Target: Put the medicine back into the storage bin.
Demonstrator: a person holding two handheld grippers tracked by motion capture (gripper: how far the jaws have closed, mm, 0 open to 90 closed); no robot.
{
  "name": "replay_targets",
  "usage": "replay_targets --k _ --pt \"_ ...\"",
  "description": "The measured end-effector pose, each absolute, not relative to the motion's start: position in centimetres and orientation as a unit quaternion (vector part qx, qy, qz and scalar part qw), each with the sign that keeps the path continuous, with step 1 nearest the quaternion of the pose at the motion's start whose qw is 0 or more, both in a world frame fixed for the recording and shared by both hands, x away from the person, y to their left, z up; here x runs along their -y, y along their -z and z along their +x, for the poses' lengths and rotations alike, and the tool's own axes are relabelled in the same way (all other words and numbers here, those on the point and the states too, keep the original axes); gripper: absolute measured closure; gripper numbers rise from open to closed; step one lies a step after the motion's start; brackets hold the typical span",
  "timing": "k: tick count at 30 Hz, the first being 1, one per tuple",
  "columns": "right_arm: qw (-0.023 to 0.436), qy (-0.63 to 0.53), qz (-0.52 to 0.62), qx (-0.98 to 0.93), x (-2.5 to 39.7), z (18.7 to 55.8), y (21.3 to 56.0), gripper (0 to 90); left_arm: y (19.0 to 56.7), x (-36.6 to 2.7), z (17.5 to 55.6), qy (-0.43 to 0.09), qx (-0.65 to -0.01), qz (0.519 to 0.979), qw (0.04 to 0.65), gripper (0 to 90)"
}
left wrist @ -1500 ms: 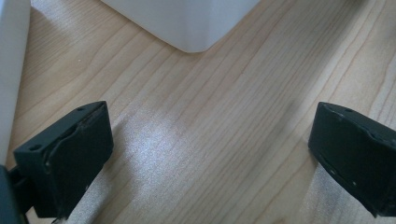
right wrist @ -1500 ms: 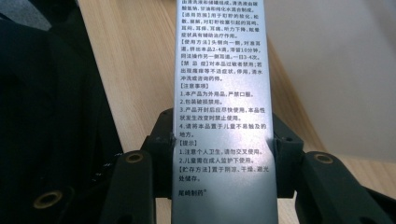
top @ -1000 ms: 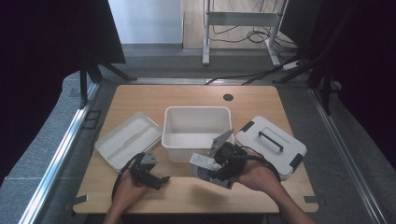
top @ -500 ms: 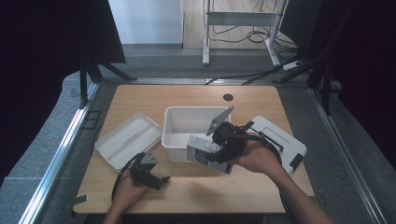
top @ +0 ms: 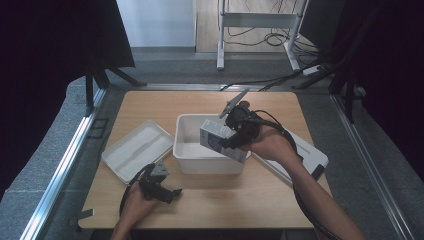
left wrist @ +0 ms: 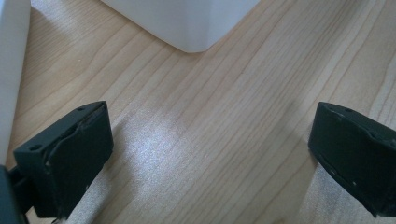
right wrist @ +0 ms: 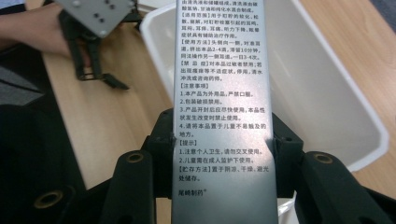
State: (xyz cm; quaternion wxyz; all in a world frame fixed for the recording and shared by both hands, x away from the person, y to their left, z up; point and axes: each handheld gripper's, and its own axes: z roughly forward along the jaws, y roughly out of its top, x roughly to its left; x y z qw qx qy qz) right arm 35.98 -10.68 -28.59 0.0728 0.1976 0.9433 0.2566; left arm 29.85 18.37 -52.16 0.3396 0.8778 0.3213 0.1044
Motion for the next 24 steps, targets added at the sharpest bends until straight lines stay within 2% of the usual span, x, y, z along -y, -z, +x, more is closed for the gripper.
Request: replay_targets --k 10,24 --pt "0.090 -0.247 0.217 -0.940 9.7 38.9 30.5 54.9 52.2 -18.4 29.9 -0.104 -0.320 0.878 0.339 0.0" --pt "0.101 -0.227 0.234 -0.940 8.4 41.8 35.5 54.9 52.2 -18.4 29.8 -0.105 -0.321 0.877 0.342 0.6"
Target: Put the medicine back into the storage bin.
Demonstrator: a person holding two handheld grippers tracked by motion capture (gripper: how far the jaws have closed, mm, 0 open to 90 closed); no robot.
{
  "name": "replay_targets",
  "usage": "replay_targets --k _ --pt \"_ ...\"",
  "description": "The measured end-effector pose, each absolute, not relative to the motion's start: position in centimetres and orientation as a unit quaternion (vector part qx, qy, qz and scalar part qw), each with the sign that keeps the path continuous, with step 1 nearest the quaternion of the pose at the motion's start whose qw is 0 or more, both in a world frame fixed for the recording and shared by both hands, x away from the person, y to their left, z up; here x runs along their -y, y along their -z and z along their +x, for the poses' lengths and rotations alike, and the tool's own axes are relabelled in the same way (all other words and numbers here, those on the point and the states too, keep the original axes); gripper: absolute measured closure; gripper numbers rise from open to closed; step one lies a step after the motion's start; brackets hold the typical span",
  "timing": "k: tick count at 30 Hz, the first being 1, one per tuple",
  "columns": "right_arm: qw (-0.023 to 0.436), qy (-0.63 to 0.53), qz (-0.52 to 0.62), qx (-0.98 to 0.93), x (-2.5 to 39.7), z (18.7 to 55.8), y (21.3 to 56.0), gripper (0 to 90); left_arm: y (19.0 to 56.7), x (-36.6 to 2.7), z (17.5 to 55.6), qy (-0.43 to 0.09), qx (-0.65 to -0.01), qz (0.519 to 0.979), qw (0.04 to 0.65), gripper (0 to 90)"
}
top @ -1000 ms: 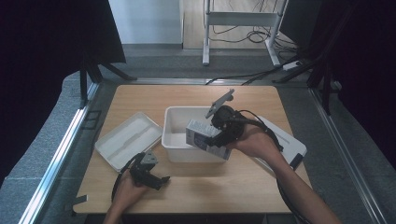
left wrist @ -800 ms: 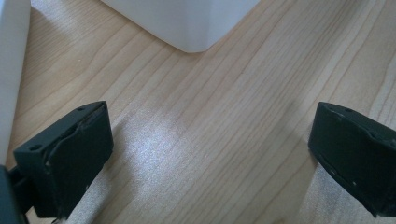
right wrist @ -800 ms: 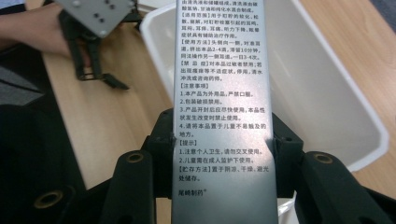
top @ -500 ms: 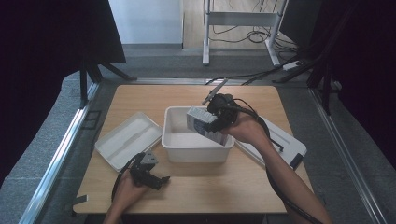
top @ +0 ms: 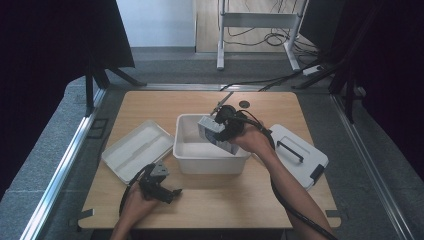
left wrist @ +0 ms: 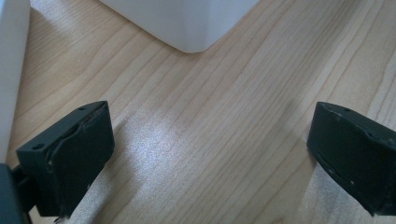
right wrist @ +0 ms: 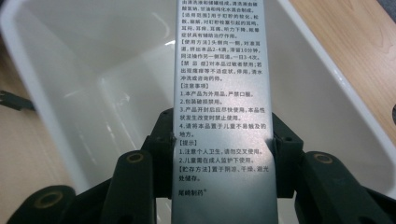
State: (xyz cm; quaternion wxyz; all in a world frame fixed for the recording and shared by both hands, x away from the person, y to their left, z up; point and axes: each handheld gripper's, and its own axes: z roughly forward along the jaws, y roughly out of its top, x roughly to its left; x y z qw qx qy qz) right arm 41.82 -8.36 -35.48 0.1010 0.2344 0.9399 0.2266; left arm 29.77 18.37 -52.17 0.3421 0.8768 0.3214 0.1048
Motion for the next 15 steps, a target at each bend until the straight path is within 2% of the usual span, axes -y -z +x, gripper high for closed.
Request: replay_targets --k 15 --pt "0.084 -0.205 0.242 -0.945 7.7 42.6 40.4 54.6 52.2 -18.4 29.7 -0.105 -0.321 0.877 0.343 1.0"
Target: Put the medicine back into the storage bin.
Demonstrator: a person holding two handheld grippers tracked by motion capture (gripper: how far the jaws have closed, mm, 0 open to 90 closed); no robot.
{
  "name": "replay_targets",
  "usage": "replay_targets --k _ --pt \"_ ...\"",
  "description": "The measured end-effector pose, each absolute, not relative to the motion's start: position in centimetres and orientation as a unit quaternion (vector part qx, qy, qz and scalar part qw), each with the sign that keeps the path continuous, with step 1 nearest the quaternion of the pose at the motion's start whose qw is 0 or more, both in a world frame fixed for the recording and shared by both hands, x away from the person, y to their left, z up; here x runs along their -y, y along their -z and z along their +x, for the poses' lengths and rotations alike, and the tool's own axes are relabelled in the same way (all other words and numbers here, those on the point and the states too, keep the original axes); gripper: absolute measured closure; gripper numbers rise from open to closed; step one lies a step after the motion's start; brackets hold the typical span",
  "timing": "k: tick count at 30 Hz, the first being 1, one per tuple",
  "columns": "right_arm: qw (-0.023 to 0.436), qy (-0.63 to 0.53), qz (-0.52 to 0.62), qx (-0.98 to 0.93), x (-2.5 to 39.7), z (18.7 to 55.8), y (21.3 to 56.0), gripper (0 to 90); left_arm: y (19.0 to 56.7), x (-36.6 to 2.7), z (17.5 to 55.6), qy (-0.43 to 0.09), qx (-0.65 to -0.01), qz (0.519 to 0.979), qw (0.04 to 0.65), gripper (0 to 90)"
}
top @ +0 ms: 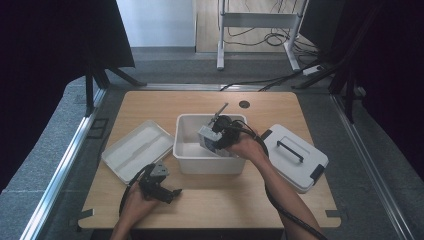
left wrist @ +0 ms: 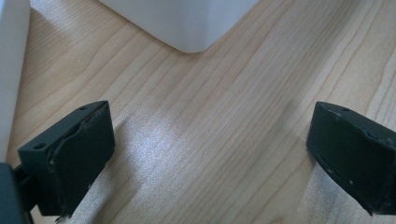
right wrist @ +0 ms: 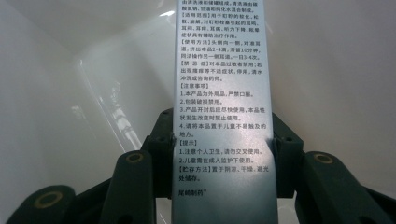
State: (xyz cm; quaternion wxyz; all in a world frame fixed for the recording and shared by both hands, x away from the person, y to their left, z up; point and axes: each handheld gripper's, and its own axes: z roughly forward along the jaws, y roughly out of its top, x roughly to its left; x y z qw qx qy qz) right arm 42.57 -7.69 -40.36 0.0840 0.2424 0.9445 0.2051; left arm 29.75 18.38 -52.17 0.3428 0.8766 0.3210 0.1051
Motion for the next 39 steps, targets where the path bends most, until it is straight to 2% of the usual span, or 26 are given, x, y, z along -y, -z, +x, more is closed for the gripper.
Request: replay_targets --k 5,15,20,30,32,36,39 --pt "0.083 -0.196 0.243 -0.946 7.5 42.8 40.8 52.1 52.2 -18.4 29.7 -0.105 -0.320 0.877 0.342 1.1" --pt "0.094 -0.236 0.252 -0.934 8.7 42.4 38.2 46.2 52.1 -18.4 29.7 -0.105 -0.319 0.878 0.342 1.4" --pt "0.100 -0.257 0.250 -0.928 9.6 41.7 37.0 37.5 52.2 -18.4 29.7 -0.105 -0.320 0.877 0.343 1.4" --pt "0.113 -0.296 0.249 -0.915 11.9 39.5 35.0 12.0 52.1 -18.4 29.7 -0.105 -0.321 0.877 0.342 1.4" --pt "0.118 -0.303 0.251 -0.912 12.4 39.0 34.7 11.0 52.1 -18.4 29.7 -0.105 -0.321 0.877 0.342 1.4" --pt "0.121 -0.316 0.259 -0.905 13.5 38.0 34.4 1.2 52.1 -18.4 29.7 -0.105 -0.322 0.876 0.342 1.4" --pt "0.124 -0.325 0.261 -0.901 14.4 37.2 34.5 0.0 52.1 -18.4 29.7 -0.105 -0.322 0.876 0.342 1.4"
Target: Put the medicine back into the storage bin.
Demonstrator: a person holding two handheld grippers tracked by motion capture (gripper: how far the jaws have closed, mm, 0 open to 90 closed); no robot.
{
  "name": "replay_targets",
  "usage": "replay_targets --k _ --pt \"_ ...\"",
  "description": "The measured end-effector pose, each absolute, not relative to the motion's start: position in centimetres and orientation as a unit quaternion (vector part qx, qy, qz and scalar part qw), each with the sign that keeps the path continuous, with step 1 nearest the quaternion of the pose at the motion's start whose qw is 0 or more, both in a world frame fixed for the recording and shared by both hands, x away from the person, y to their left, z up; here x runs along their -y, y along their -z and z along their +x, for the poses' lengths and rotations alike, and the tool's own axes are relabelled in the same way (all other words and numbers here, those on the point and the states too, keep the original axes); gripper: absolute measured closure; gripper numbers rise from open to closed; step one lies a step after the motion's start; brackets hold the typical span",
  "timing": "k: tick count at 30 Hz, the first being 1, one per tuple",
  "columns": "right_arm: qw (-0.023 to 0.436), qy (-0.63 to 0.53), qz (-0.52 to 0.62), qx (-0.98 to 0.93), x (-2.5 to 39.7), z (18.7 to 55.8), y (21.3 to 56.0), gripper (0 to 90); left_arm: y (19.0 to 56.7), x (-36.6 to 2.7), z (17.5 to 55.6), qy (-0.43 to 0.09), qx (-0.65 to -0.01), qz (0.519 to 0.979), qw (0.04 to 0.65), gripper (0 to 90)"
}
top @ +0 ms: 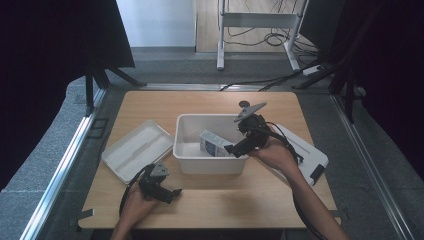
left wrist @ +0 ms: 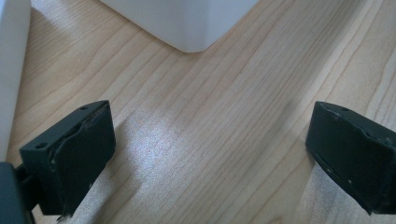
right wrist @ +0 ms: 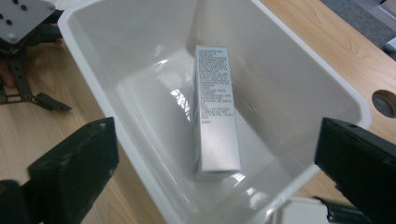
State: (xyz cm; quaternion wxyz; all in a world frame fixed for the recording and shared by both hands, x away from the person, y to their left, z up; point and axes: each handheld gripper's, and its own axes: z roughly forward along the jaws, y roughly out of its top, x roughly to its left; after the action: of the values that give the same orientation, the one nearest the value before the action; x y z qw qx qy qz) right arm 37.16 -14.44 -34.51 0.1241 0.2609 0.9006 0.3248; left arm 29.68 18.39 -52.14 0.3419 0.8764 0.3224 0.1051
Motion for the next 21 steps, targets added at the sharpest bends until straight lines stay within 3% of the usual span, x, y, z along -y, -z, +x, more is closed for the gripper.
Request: replay_targets --k 12,21 --pt "0.129 -0.343 0.267 -0.891 18.1 34.5 36.4 0.0 52.1 -18.4 29.6 -0.106 -0.324 0.876 0.342 1.4" --pt "0.145 -0.361 0.274 -0.880 20.4 32.7 39.9 0.0 52.2 -18.4 29.7 -0.106 -0.325 0.876 0.341 0.8"
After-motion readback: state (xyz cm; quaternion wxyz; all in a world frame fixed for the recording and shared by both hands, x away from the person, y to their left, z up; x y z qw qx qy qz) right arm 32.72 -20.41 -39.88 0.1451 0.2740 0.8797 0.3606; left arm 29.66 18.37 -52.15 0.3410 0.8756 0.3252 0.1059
